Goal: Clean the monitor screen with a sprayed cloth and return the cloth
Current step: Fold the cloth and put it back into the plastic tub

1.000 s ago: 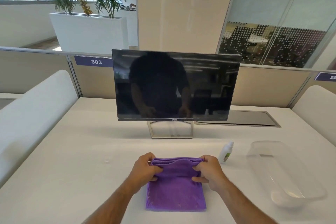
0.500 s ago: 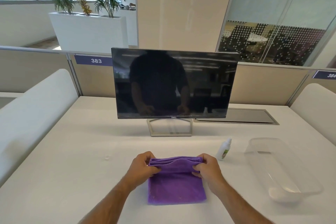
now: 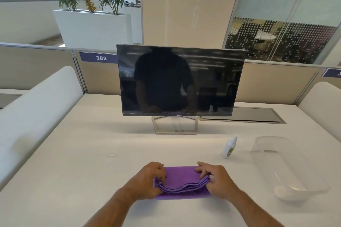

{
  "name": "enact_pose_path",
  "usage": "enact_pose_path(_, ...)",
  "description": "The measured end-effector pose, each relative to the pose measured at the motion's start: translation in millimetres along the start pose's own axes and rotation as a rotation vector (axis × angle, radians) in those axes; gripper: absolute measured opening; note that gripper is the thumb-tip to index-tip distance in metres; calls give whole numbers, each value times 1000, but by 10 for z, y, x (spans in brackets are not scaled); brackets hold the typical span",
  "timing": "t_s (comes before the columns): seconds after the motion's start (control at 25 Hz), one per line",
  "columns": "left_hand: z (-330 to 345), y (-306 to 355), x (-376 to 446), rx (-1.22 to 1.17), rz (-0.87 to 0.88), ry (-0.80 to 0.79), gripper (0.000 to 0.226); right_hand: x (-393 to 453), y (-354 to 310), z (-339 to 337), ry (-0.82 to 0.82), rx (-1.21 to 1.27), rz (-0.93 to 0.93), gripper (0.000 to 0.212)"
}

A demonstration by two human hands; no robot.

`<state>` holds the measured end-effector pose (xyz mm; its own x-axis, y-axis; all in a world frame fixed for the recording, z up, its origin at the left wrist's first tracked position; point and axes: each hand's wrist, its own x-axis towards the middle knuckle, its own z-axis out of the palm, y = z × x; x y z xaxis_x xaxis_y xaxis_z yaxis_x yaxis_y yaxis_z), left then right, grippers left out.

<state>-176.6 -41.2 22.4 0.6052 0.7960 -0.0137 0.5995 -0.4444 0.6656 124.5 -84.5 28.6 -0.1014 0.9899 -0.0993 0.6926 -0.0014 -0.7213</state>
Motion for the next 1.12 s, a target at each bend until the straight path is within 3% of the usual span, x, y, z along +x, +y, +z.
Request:
enact_pose_path(0.16,21,-14,-54,14,74,-2,17,-22,41,-60,-63,-153,-78,18)
enact_pose_path(0.24,28,-21,-86,-4,93,-3,23,-32,60,-45,-57,-226,-138,25)
enact_pose_path(0.36,50,-2,-68,-22,-9,23,30,-8,51,15,10,-406,-198,41)
enact_pose_path(0.56,64,23,71,46,-202,226,22,128,-169,-18,40,-412,-210,29)
enact_pose_path(0.68,77,-27,132,144,-376,211,48,235,-302,-30,-147,-370,-93,61)
enact_pose_path(0.76,62,11,185,220,-462,129,46,308,-351,-17,-251,-363,-26,79)
enact_pose_path(0.88,52,62,255,76,-489,86,34,391,-395,-24,-350,-400,-6,91)
enact_pose_path(1.0,38,125,297,-195,-376,112,27,452,-434,-99,-455,-348,18,99)
enact_pose_path(1.12,-60,309,366,-394,-252,167,32,452,-470,-167,-502,-150,65,93)
